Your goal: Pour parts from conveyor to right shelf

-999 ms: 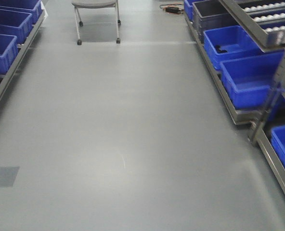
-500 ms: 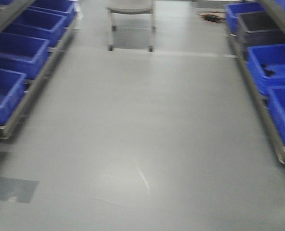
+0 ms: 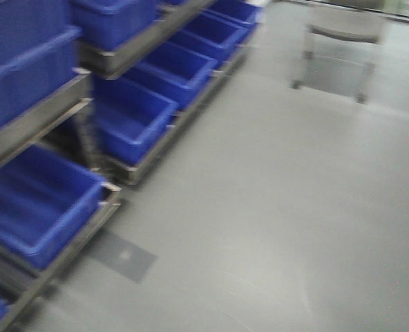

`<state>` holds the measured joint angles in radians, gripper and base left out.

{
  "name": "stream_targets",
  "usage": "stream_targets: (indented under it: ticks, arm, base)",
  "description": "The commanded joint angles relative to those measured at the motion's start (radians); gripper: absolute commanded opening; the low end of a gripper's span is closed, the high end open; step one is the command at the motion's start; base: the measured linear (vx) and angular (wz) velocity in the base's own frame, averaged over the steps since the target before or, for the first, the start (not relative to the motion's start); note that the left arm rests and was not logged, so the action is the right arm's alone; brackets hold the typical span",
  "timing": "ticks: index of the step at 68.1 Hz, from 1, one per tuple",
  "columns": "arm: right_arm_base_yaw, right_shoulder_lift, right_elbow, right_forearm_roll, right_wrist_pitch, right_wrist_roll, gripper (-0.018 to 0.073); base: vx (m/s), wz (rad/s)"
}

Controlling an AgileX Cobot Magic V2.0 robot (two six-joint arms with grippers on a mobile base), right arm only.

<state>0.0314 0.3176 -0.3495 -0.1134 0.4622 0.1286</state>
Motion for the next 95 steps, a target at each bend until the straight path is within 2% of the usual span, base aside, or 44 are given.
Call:
stream_targets:
  ticks: [1,50,95]
  arm:
    - [-0.001,0.012,-0.029,-0.013,-0.079,-0.002,-0.0003]
    - [-0.001,0.012,-0.029,-0.013,-0.079,-0.002,-0.0003]
    - [-0.001,0.012,-0.029,-0.013,-0.079,-0.002,-0.0003]
  base:
    - [0.25,0.87]
    - [0.22,0.82]
    - [0.17,0.52]
